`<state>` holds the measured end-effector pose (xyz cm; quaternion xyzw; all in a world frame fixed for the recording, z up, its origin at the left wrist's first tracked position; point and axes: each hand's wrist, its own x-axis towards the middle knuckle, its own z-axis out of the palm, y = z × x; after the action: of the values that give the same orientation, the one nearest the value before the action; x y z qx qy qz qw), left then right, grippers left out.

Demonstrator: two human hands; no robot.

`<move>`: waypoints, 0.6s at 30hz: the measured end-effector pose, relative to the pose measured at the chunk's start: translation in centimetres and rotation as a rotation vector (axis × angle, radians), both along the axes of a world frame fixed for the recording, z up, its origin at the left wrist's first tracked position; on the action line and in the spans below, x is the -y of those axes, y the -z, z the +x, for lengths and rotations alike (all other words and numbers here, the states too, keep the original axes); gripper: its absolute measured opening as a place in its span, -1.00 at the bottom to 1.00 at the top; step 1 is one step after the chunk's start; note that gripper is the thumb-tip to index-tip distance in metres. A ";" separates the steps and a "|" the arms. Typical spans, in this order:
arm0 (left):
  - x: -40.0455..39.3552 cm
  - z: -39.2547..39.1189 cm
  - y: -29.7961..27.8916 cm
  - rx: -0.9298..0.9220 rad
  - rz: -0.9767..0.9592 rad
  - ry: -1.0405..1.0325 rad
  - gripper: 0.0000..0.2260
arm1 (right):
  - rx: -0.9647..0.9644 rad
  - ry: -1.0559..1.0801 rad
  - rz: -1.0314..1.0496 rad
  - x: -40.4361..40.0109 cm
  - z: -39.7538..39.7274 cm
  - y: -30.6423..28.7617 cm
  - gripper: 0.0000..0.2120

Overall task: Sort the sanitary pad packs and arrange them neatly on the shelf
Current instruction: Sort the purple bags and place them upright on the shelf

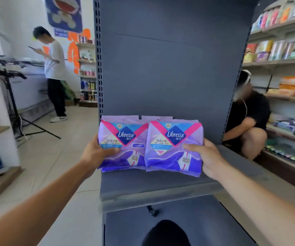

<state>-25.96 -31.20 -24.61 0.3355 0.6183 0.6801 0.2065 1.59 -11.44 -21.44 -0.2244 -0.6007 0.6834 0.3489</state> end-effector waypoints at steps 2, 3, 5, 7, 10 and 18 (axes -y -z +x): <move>0.2 -0.1 0.8 0.014 -0.021 -0.020 -0.26 | -0.005 -0.013 0.003 -0.3 -0.9 0.1 -0.44; 0.0 -0.3 1.4 0.030 -0.033 -0.034 -0.28 | -0.007 -0.013 0.003 -0.4 -1.2 0.1 -0.47; -0.4 -0.5 2.6 0.059 -0.063 -0.076 -0.34 | -0.007 -0.011 0.004 -0.4 -1.6 0.3 -0.53; -1.0 -0.6 4.0 0.047 -0.117 -0.153 -0.40 | 0.008 -0.015 0.003 -0.4 -1.9 0.9 -0.57; -2.0 0.2 5.0 -0.070 -0.262 -0.263 -0.46 | 0.059 -0.017 -0.005 -0.6 -2.2 2.1 -0.59; -1.8 2.8 4.1 -0.447 -0.521 -0.543 -0.34 | 0.070 0.018 -0.017 -2.0 -1.6 2.9 -0.61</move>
<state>-23.15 -29.44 -28.71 0.2364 0.8645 0.4417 -0.0412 -0.04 -9.45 -24.33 -0.2565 -0.6047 0.6769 0.3321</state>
